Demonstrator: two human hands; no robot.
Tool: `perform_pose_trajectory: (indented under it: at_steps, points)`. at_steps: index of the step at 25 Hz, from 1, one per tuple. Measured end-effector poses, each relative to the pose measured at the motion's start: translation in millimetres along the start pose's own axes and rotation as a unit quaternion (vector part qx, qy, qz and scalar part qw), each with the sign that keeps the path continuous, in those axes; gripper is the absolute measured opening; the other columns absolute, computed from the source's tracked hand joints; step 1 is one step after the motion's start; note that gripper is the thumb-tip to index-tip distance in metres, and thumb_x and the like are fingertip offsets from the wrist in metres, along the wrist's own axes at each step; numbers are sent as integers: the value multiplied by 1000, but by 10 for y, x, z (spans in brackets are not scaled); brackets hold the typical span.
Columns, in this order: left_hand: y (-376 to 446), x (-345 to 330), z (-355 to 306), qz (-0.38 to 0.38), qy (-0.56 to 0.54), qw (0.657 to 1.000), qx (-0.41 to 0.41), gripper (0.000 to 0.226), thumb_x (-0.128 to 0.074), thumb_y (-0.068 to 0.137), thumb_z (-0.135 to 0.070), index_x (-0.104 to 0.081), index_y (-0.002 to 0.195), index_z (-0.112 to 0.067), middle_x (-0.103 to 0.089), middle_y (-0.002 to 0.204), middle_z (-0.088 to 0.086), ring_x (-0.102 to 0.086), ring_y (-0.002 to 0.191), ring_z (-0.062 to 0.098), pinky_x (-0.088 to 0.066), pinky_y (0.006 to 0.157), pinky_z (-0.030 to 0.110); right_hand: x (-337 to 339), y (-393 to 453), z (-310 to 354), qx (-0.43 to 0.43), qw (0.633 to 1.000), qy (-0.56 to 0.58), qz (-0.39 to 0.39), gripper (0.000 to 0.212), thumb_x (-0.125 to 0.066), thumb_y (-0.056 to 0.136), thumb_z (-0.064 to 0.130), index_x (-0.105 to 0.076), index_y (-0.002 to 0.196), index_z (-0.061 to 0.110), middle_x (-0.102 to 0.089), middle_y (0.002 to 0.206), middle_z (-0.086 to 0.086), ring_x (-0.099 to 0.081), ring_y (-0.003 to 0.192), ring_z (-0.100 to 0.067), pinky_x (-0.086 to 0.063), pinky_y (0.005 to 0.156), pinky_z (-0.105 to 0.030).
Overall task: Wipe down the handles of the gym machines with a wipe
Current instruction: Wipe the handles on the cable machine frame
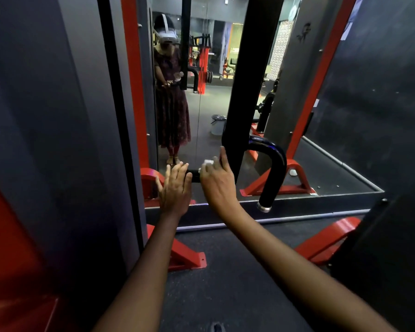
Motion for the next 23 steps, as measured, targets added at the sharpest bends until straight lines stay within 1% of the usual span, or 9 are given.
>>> perform_pose_trajectory:
  at_steps: [2, 3, 6, 9, 12, 16, 18, 20, 23]
  points:
    - [-1, 21, 1, 4, 15, 1000, 4, 82, 0, 80, -65, -44, 139, -28, -33, 151, -10, -12, 146, 18, 3, 114, 49, -42, -79, 88, 72, 981, -134, 124, 38, -34, 86, 10, -69, 102, 7, -65, 81, -4, -64, 85, -22, 2, 116, -49]
    - [2, 30, 2, 6, 22, 1000, 4, 83, 0, 80, -66, -44, 139, -28, -32, 152, -10, -11, 146, 18, 4, 114, 49, -38, -153, 124, 96, 964, -167, 182, 42, -34, 85, 11, -66, 110, 2, -68, 92, -8, -64, 94, -24, 3, 115, -50]
    - [-3, 36, -27, 2, 28, 1000, 6, 85, -2, 79, -67, -46, 138, -24, -35, 150, -7, -13, 146, 20, 3, 114, 50, 19, -312, 171, 146, 923, -262, 241, 48, -27, 87, 7, -56, 123, -6, -62, 118, -20, -56, 117, -30, -2, 114, -50]
    - [-26, 27, -66, -6, 38, 999, 4, 85, -3, 80, -65, -49, 134, -19, -40, 147, -4, -18, 145, 22, 0, 114, 51, 200, -25, 159, 162, 913, -247, 281, 44, -23, 93, 11, -62, 113, 2, -66, 96, -8, -59, 106, -25, 5, 111, -51]
    - [-35, 40, -32, -6, 53, 999, 7, 83, -2, 80, -64, -50, 132, -21, -40, 147, -5, -17, 145, 23, 0, 113, 52, 289, 182, 133, 169, 913, -173, 328, 33, -27, 97, 19, -60, 97, 16, -43, 62, 0, -59, 93, -18, 17, 105, -50]
    - [-19, 57, -34, 22, 49, 998, 19, 88, 4, 76, -65, -45, 135, -23, -35, 149, -8, -12, 146, 19, 5, 114, 51, 366, -57, 162, 211, 889, -270, 304, 34, -32, 96, 12, -55, 118, -1, -63, 102, -18, -53, 114, -37, 10, 105, -53]
    - [-29, 69, -52, 17, 51, 998, 18, 88, 4, 76, -66, -46, 135, -23, -35, 149, -7, -14, 146, 19, 4, 114, 50, 329, 0, 146, 204, 890, -245, 327, 34, -30, 95, 8, -61, 108, 2, -63, 88, -14, -60, 104, -32, 12, 105, -50]
    - [-32, 75, -45, 9, 51, 999, 19, 87, 3, 76, -66, -48, 133, -23, -37, 148, -7, -16, 145, 21, 2, 113, 51, 270, 110, 108, 184, 920, -146, 313, 40, -25, 92, 2, -63, 84, 11, -48, 62, -2, -62, 84, -20, 12, 108, -47]
    - [-27, 72, -81, 8, 50, 998, 30, 84, -1, 77, -66, -50, 128, -22, -40, 145, -4, -20, 144, 22, 1, 113, 53, 147, -91, 30, 191, 951, -112, 214, 60, -13, 86, -12, -70, 83, 8, -62, 67, -4, -65, 74, -21, -28, 111, -43]
Point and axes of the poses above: each hand's wrist, its own y-axis towards the middle knuckle, its own x-axis out of the back of the hand, z = x × y, the point moved 1 cm from there along y, towards the middle knuckle
